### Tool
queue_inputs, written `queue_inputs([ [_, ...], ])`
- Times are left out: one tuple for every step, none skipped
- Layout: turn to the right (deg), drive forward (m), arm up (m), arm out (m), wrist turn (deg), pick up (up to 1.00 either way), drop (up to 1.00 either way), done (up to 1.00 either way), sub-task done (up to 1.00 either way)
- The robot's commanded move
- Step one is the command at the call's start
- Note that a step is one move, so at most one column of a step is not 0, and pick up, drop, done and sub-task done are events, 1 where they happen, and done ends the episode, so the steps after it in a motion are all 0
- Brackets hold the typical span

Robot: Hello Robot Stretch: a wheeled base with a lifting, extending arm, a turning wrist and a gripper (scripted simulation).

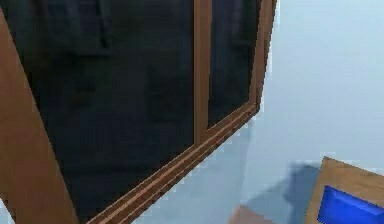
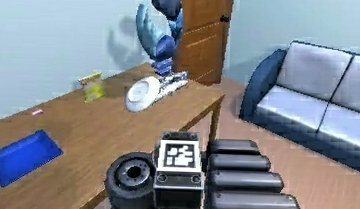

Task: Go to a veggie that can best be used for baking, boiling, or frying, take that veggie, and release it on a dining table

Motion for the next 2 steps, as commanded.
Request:
queue_inputs([
  [45.0, 0.0, 0.0, 0.0, 0.0, 0.0, 0.0, 0.0, 0.0],
  [12.0, 0.0, 0.0, 0.0, 0.0, 0.0, 0.0, 0.0, 0.0],
])
